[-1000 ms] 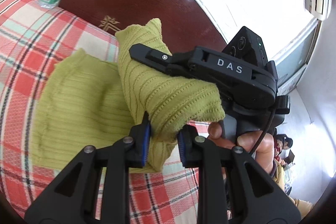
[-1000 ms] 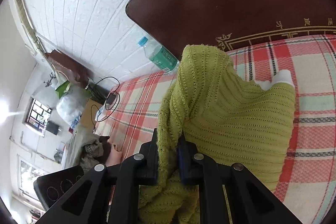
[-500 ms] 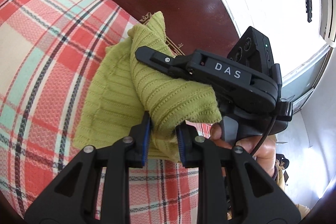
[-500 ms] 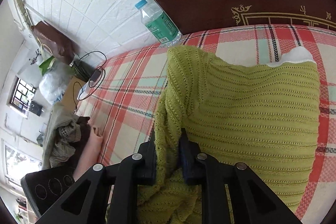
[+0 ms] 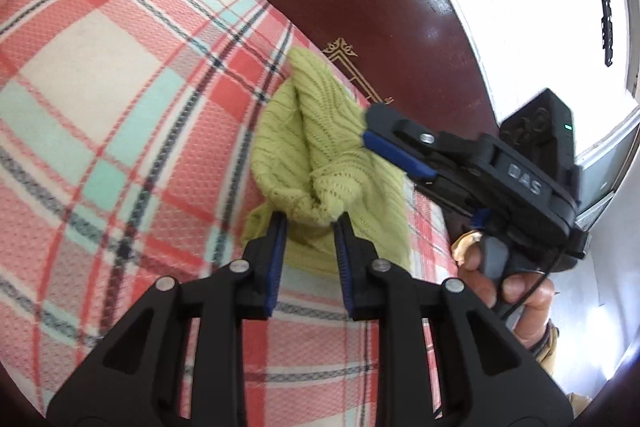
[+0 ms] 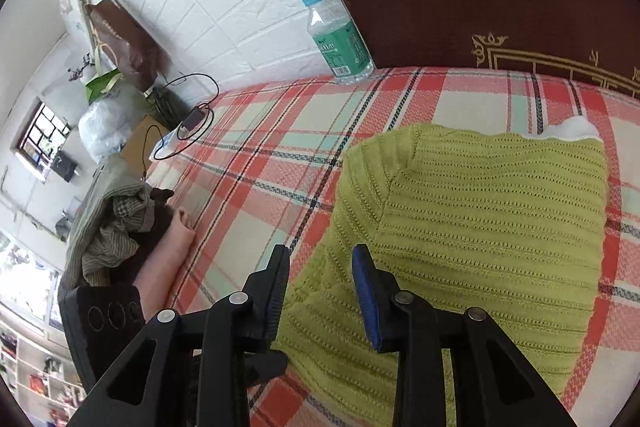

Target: Fold clothes

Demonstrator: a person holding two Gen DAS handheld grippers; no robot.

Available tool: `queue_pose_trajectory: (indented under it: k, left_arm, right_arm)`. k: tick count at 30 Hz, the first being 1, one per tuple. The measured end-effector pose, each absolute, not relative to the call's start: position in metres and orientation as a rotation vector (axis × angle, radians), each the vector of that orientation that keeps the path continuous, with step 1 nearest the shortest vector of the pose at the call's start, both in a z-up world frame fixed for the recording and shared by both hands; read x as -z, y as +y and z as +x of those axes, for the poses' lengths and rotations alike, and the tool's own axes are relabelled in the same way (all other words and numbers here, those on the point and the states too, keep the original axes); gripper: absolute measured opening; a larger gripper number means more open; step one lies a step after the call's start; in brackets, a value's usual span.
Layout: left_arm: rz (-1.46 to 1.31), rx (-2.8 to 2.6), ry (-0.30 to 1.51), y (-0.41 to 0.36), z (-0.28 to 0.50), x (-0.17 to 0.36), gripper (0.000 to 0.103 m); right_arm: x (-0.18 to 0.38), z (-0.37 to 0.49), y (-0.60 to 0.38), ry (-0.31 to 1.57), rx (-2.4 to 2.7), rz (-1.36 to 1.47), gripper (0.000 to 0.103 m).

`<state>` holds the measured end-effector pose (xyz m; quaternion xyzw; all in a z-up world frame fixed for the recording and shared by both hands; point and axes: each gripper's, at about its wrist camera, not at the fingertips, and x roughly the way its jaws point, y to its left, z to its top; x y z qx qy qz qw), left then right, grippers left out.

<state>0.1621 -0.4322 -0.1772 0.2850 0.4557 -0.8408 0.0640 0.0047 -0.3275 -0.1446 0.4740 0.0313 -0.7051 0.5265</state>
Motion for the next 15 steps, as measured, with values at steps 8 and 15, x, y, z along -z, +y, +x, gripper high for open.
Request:
queue_pose_trajectory:
  k: [8,15]
  left_arm:
    - [0.782,2.498,1.246,-0.433,0.189,0.164,0.083]
    - [0.922,2.459,1.273,-0.436,0.174,0.177,0.085]
  right_arm:
    - [0.17,0.034,-0.323,0.267,1.674,1.097,0.033]
    - [0.168,0.039,-0.313,0.261,1.625,1.07,0.046]
